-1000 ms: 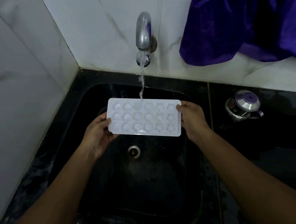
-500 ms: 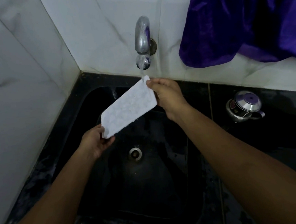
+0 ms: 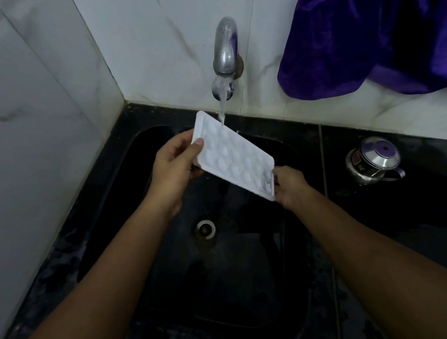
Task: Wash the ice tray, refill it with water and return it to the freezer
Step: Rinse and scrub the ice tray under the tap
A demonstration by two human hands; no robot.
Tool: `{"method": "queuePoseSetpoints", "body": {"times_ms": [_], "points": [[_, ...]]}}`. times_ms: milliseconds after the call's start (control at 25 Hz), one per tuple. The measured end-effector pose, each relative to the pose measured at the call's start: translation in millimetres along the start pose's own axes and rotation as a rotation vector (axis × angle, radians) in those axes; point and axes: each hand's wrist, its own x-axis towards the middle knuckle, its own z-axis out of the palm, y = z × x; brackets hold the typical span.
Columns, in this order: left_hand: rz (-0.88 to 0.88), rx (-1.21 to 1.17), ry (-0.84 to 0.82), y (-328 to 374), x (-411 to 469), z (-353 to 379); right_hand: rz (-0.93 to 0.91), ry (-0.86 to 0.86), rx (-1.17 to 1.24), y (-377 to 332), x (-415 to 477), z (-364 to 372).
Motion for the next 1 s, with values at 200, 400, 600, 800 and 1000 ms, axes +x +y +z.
{"method": "queuePoseSetpoints", "body": {"times_ms": [200, 400, 600, 800, 1000], "points": [[-0.111, -0.056, 0.063, -41, -1, -18, -0.221, 0.024, -0.071, -15, -20, -18], [-0.313, -0.232, 0.138, -69, 4, -49, -0.55, -0.136, -0.25, -45, -66, 13], [-0.526, -0.252, 0.19, -75, 12, -60, -0.573, -0.433, -0.375, -79, -92, 47], [-0.601, -0.301, 0.197, -64, 8, -68, -0.383, -0.361, -0.432, -113, -72, 61], [-0.35, -0.041, 0.275, -37, 10, -76, -0.354, -0.376, -0.38, -130, -59, 92]]}}
